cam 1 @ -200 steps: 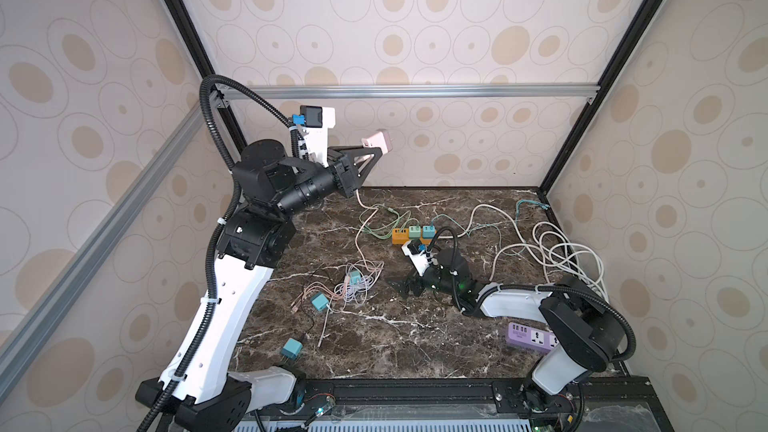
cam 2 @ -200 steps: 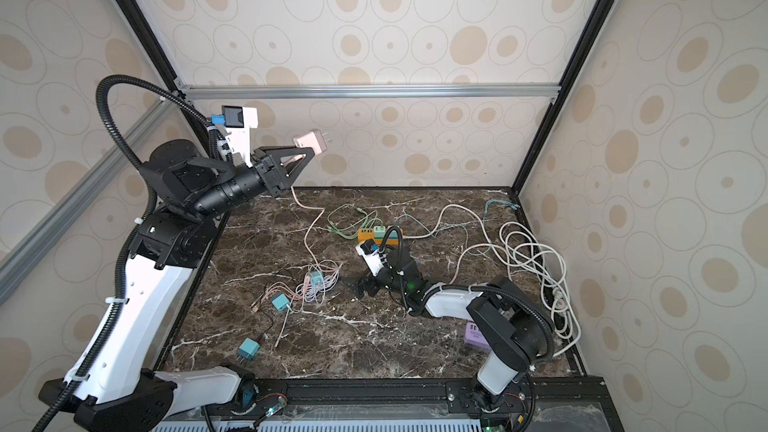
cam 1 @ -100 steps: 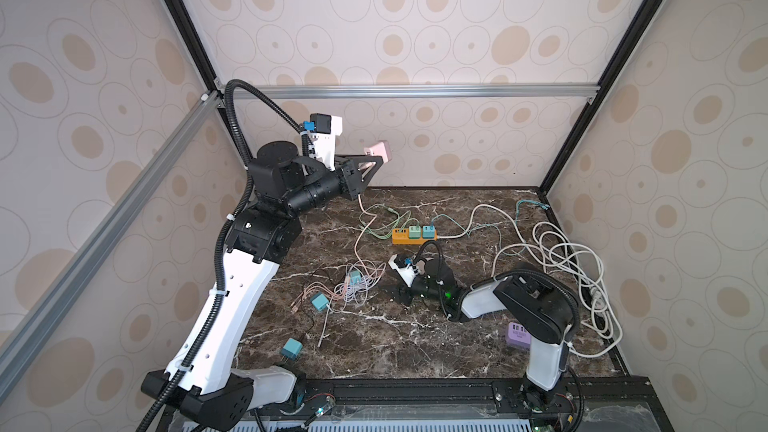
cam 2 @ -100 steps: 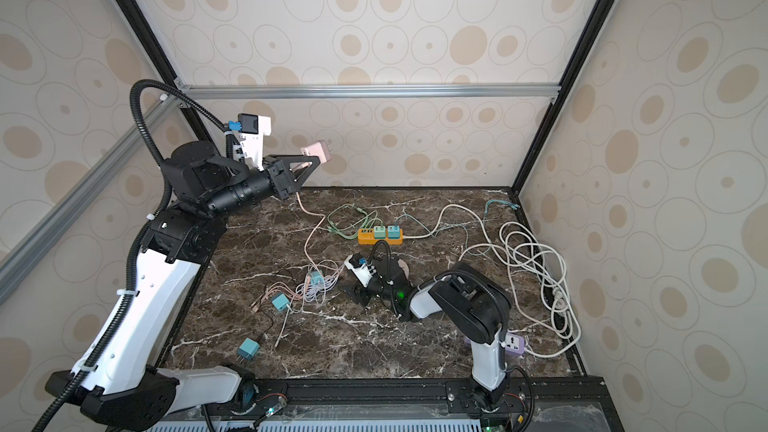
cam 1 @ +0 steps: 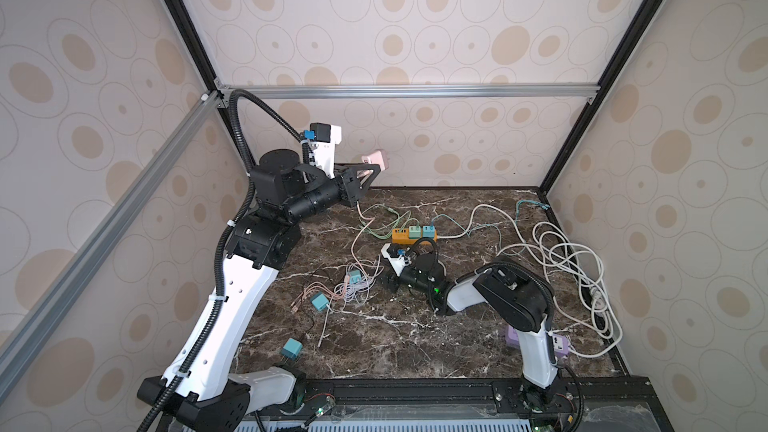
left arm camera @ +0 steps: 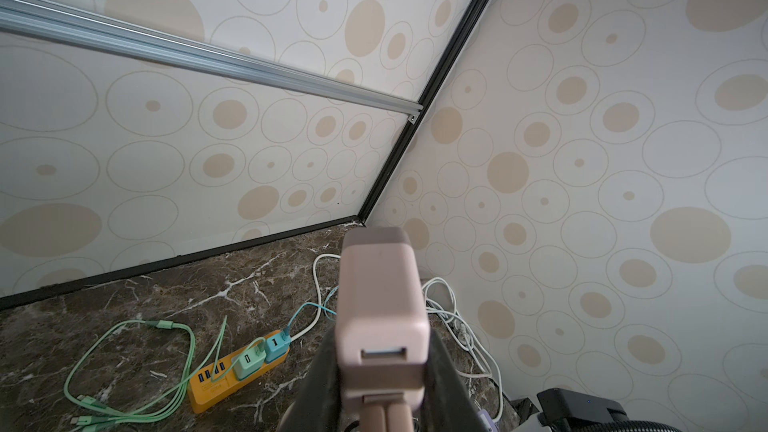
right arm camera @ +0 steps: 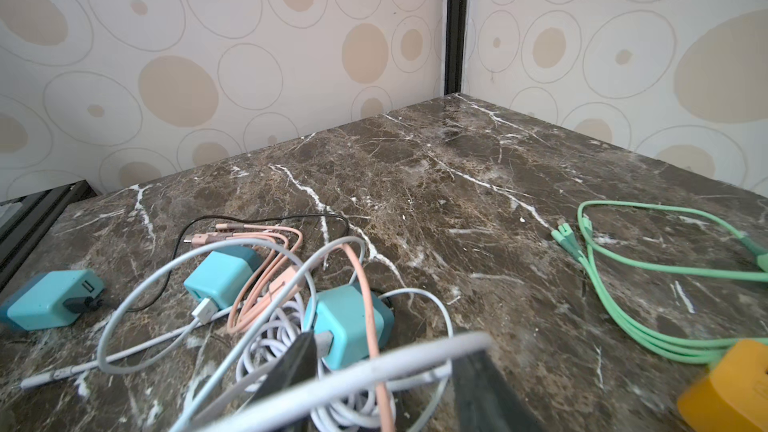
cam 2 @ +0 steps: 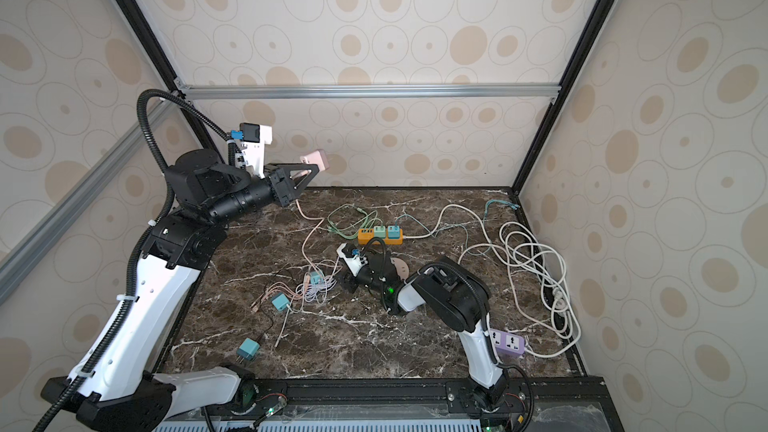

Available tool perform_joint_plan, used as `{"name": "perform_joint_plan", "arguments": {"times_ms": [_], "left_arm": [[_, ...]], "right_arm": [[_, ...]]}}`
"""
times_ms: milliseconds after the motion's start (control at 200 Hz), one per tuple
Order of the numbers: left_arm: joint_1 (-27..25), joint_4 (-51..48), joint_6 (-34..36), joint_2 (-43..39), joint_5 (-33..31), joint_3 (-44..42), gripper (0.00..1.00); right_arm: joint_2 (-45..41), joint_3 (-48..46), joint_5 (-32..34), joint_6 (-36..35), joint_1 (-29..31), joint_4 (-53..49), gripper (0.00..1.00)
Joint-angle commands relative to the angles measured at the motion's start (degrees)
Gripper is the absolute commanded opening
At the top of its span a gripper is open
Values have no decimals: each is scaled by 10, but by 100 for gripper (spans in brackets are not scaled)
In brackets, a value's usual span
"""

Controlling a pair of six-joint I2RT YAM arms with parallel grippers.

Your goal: Insert the plug

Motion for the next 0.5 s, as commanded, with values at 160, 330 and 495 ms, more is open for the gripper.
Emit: {"name": "perform_joint_plan", "arguments": {"times_ms": [160,330,495], "left_arm": [[3,-17,29,-27,-66,2,0],[7,-36,45,-41,-126,-15,0],[8,-40,57,-54,-202,-39,0]], "right_arm": [[-28,-38,47,1,9,41,13],[-171,-90,75,-48,4,-169,2],[-313,-19,92,-144,3,-526,0]]}}
